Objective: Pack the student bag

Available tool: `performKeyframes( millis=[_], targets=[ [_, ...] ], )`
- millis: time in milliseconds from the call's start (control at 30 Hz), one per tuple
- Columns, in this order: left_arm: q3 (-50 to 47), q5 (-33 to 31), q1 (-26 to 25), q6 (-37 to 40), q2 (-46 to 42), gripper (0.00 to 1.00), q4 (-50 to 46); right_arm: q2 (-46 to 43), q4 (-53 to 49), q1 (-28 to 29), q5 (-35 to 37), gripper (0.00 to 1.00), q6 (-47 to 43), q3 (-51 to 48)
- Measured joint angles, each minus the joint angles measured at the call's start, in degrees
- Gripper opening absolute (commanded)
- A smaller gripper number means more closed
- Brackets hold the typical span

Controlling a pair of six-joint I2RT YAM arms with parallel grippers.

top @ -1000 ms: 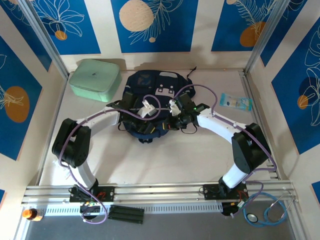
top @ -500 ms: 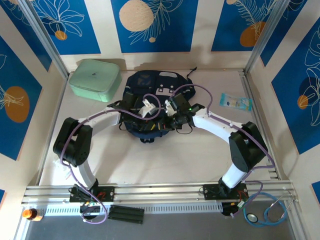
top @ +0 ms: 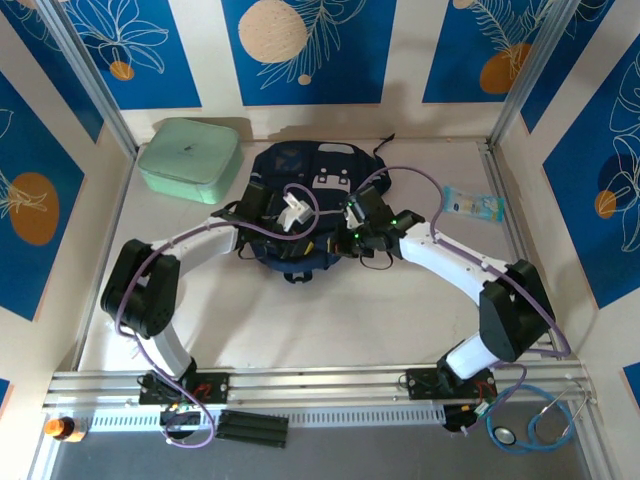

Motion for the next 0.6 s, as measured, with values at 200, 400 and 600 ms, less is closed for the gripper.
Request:
performKeyframes(
  millis=[200,400,600],
  targets=[
    [-0.2,0.0,0.0,-0.2,0.0,0.00,0.3,-0.1,-3.0,-0.2,3.6,0.00,3.2,0.9],
    [-0.2,-0.1,0.0,-0.4,0.0,0.00,0.4,-0.1,-2.9,-0.7,1.9,0.00,2.8,1.3],
    [-0.2,0.0,0.4,-1.2,0.0,0.00,0.3,0.7,0.4,-0.4,-4.9,0.05,0.2,0.9]
  ],
)
